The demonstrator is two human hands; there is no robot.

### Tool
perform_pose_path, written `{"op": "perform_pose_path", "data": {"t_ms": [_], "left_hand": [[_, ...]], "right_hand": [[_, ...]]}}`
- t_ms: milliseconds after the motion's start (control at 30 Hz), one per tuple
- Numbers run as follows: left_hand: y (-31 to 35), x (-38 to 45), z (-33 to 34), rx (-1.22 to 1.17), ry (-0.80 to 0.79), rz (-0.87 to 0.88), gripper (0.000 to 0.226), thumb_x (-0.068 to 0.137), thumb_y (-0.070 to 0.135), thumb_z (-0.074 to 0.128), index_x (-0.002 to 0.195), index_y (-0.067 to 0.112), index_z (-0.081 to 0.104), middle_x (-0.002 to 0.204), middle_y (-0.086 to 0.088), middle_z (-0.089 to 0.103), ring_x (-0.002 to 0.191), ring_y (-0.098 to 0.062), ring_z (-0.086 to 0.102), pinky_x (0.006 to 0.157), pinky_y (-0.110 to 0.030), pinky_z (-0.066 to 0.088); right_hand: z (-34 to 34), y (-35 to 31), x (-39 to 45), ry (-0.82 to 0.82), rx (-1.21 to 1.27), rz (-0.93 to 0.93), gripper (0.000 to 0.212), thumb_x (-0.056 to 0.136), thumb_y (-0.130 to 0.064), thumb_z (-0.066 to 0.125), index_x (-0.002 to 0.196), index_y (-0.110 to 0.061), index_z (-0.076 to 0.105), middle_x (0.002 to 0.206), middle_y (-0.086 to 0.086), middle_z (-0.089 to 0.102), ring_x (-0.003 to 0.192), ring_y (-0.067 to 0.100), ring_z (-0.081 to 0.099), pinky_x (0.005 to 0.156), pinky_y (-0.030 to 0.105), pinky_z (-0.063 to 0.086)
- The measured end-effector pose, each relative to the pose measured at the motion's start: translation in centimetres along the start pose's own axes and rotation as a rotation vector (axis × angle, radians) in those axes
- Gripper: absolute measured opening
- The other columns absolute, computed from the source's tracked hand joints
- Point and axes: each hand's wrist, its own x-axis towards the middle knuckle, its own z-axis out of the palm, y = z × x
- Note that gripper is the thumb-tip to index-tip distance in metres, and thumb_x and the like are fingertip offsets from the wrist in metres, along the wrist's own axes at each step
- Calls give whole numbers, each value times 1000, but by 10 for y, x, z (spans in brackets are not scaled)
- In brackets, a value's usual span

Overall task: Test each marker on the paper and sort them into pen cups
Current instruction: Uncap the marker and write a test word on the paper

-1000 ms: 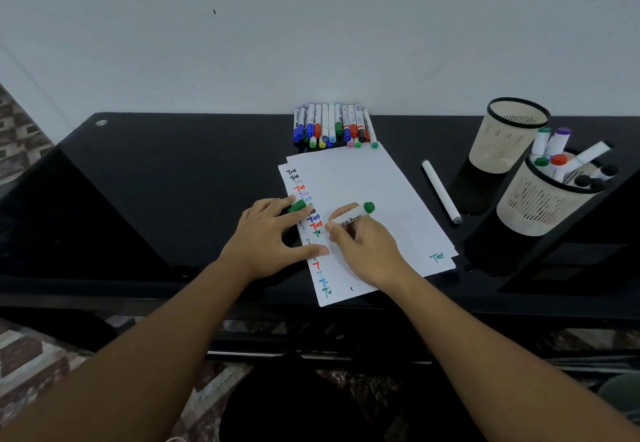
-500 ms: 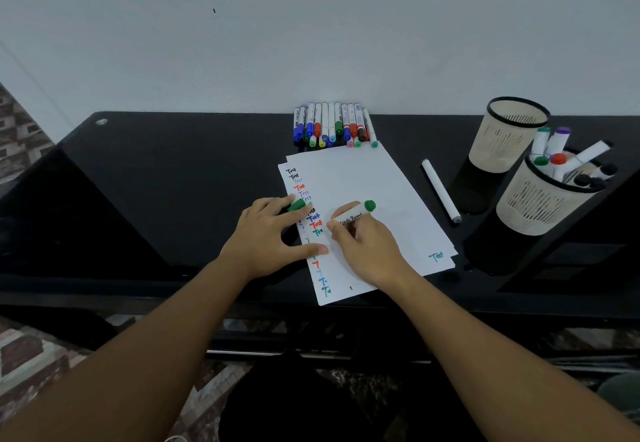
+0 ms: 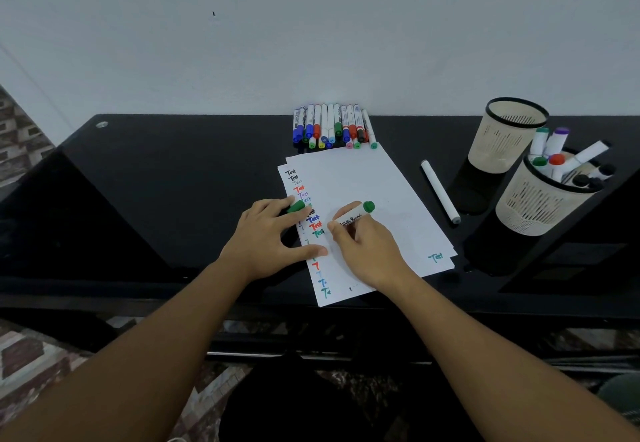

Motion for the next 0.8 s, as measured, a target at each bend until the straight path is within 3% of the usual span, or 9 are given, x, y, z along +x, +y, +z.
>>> {"op": "perform_pose_path", "data": {"t_ms": [100,200,333,467,600,700,800], "left_hand": [[-1,0,0,-2,6,3,100,66,101,36,149,46,43,162,15,29,146,-11,21,120,-44,19],[0,1,-1,-11,13,8,99,65,101,37,148,47,45,161,15,31,145,-11,21,119,-43,19],[1,-5,0,-148,96,20,88,72,87,58,147,43,48,157,10,37,143,-11,32,117,-39,29],[-1,-3,-4,-313,190,-80,82,85,62,71,154,37,36,147,13,41,129,-2,44,104,-28,40],[1,9,-6,-328,186,-209,50,93,42,70,138,26,58,134,9,43,118,-2,44,104,-29,42],[5,12,1,-283,233,-225,35,97,36,67,129,22,66,122,7,46,115,-6,44,96,-24,41],[6,10,7,-231,294,-194,30,99,34,63,128,24,67,115,6,53,109,-10,44,88,-25,41]], "right_hand": [[0,1,0,3,52,15,40,107,-43,50,77,-17,55,66,-6,56,63,11,56,58,24,40],[1,1,2,-8,47,-9,43,106,-45,49,89,-9,65,71,0,63,69,16,62,65,33,48],[3,3,3,28,58,-6,44,106,-45,49,91,-7,66,76,2,67,72,17,64,64,33,48],[-1,6,-1,76,341,-62,14,106,-38,54,118,-32,58,93,-8,71,92,11,68,83,30,53],[-4,4,-3,84,424,-69,15,109,-31,50,113,-41,61,83,-10,71,89,7,67,89,31,53],[-4,6,-3,35,394,-36,35,107,-14,48,123,-44,56,99,-17,71,101,4,64,90,29,51],[-11,4,-2,-92,428,-10,70,100,5,41,146,-47,39,126,-23,61,115,-11,53,85,10,44]]}}
